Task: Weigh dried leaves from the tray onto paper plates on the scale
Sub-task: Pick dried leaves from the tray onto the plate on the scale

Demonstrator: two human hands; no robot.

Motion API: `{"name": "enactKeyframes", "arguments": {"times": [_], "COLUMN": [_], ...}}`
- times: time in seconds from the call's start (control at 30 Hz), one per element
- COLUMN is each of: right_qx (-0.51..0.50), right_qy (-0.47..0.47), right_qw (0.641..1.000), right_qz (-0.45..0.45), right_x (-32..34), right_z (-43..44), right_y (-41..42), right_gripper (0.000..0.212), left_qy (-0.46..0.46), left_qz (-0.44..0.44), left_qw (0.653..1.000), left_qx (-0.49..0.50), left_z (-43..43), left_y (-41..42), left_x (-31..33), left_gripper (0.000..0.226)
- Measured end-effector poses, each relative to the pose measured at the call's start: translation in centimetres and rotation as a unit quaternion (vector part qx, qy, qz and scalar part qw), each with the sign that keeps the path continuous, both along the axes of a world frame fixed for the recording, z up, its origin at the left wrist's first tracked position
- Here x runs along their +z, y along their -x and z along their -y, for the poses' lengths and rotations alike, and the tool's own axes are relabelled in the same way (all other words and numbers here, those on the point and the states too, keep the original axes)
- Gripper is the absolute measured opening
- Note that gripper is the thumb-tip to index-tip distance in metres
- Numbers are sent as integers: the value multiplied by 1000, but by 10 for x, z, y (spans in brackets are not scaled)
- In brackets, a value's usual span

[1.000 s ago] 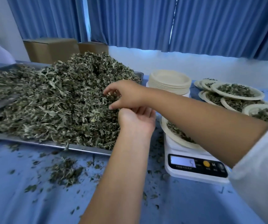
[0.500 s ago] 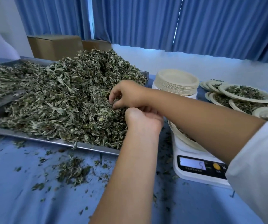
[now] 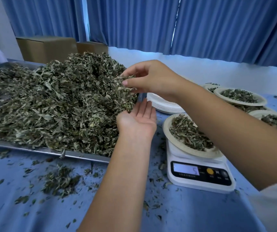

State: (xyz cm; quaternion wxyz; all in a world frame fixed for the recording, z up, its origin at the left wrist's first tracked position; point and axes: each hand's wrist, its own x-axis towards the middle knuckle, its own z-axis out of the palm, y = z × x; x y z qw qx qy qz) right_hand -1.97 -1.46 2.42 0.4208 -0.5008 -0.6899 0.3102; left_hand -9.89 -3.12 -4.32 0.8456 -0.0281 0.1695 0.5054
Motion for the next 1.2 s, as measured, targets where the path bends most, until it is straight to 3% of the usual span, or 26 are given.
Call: {"name": "enactKeyframes", "arguments": {"times": [0.13,0.33,0.63,0.8,1.0,1.2], "right_qx": [-30,-94,-110,-124,-137,-166], "right_qy": [-21,-31,73,111,59,2], "right_qw": [999,985,961,929,945,956], "right_qz": [-12,144,242,330,292,240], "right_x": [6,8,-14,-32,-23,-13], "right_z": [35,83,87,83,88,90], "right_y": [-31,-87,-118,-125,-131,-132], "right_gripper": [13,18,16,21,11,15], "left_qy": [-17,-73,-131,-130,-133,-145], "left_qz": [-22,-79,-125,-145,-145,-153], "left_qw": [1000,994,981,979,980,977], "left_qx": [4,-26,-70,-59,-41,-36], "left_z": [5,21,40,39,40,40], "left_y": [-3,-18,-35,-34,-33,-33], "left_x": [3,10,8,4,3,2], "left_gripper": [55,55,53,51,49,50]}}
